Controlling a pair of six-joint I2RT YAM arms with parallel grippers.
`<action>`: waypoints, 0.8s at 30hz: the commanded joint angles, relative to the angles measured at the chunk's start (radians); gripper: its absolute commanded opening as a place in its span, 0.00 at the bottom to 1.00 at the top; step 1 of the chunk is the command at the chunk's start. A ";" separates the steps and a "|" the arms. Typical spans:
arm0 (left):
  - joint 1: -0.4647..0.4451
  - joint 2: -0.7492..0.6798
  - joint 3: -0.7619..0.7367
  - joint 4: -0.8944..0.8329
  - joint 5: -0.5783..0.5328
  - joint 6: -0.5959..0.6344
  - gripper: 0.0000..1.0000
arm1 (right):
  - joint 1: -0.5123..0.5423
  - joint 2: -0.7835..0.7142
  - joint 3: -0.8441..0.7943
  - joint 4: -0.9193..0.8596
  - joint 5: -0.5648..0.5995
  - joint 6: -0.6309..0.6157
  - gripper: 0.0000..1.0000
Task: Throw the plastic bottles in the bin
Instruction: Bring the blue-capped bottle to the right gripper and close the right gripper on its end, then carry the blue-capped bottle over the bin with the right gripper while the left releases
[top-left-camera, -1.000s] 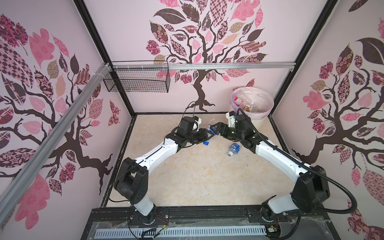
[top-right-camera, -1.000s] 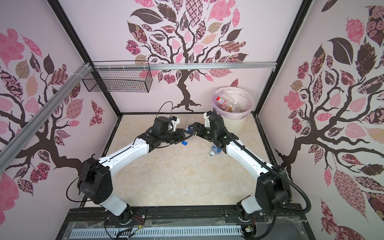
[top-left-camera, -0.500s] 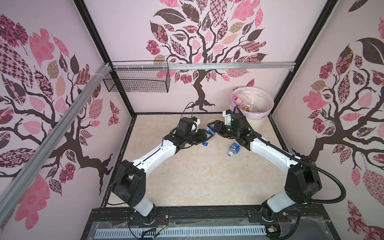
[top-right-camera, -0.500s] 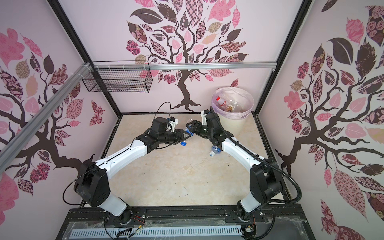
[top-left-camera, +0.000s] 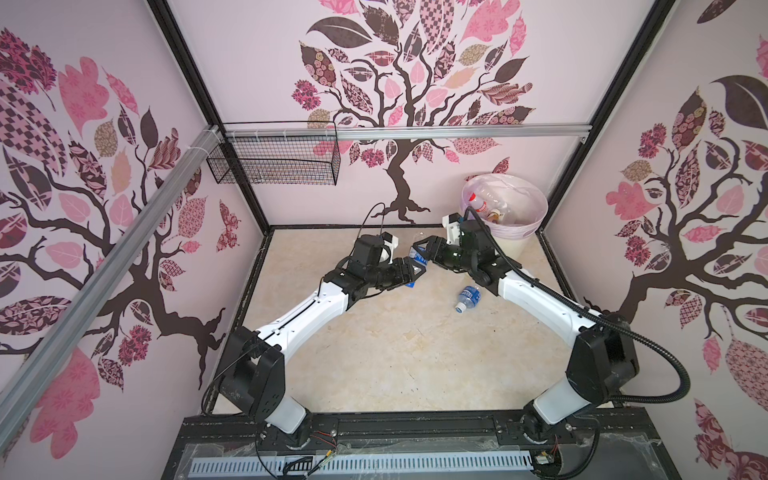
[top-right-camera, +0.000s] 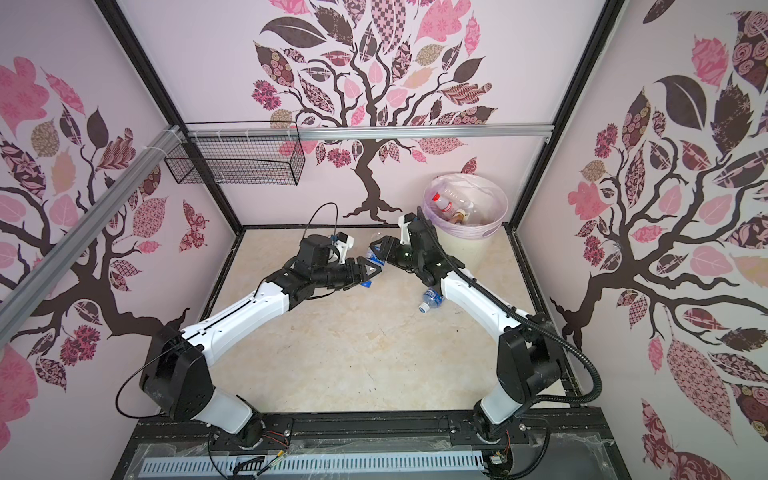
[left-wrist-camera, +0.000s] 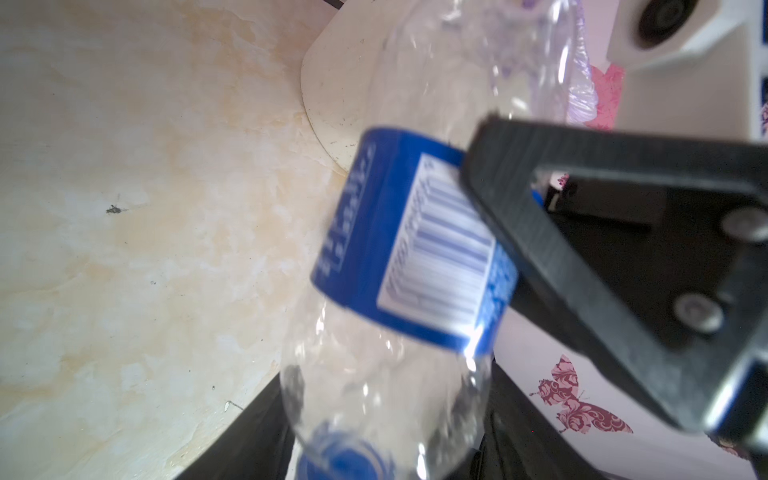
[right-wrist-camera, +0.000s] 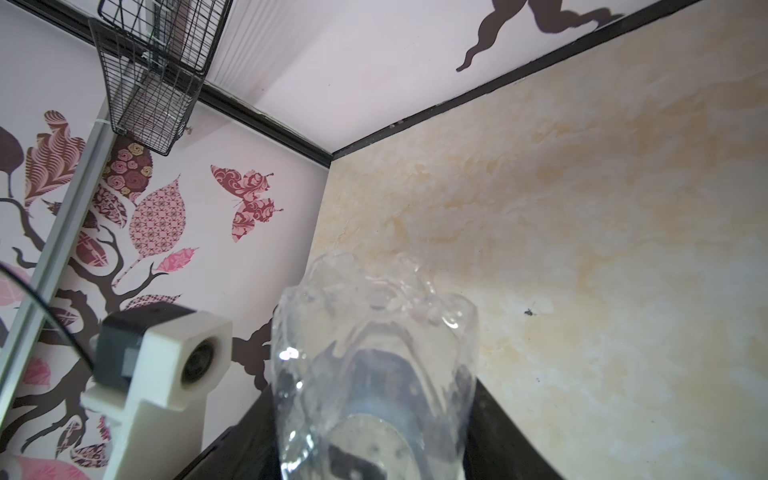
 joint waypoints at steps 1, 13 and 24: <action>-0.003 -0.055 -0.033 -0.028 -0.015 0.042 0.77 | -0.032 0.024 0.087 -0.056 0.038 -0.057 0.50; -0.011 -0.033 0.186 -0.096 -0.033 0.120 0.98 | -0.338 0.007 0.545 -0.411 0.064 -0.215 0.50; -0.082 0.108 0.401 -0.131 -0.041 0.167 0.98 | -0.617 0.058 0.941 -0.542 0.106 -0.263 0.51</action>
